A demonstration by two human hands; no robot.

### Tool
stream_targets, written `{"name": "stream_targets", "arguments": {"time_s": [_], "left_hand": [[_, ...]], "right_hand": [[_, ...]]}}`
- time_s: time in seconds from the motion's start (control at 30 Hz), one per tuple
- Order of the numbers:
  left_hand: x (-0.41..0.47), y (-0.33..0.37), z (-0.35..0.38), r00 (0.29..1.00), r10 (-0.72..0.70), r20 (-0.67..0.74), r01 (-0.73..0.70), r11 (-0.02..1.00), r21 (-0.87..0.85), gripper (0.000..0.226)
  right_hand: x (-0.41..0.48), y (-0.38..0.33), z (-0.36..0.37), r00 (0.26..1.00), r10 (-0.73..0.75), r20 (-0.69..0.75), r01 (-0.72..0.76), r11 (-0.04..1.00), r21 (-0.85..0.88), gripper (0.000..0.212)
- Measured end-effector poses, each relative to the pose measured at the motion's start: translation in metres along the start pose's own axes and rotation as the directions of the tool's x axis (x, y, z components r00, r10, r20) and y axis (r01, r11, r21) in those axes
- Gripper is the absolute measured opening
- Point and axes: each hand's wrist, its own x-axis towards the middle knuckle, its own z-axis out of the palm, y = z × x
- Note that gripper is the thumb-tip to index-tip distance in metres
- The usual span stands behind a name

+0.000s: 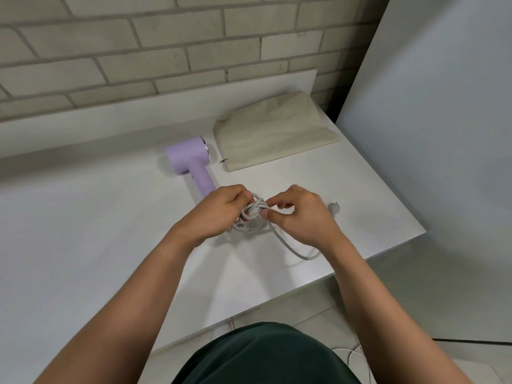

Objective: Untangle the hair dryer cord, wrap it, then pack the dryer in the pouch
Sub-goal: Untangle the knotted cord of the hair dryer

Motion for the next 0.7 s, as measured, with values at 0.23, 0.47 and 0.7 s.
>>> {"name": "stream_targets", "arguments": {"time_s": [0.23,0.47,0.7], "left_hand": [[0.004,-0.002,-0.003,0.993,0.041,-0.108,-0.044,0.999,-0.022,0.034],[0.005,-0.005,-0.004,0.991,0.058,-0.12,-0.071,0.992,-0.103,0.029],[0.008,-0.005,-0.006,0.995,0.052,-0.085,-0.063,0.988,-0.138,0.027]], "right_hand": [[0.002,0.014,-0.003,0.967,-0.11,0.231,0.02,0.933,0.359,0.069],[0.012,0.021,0.009,0.98,-0.182,0.076,0.168,0.973,0.158,0.048],[0.012,0.014,0.019,0.977,-0.183,-0.114,0.191,0.979,0.068,0.012]]}}
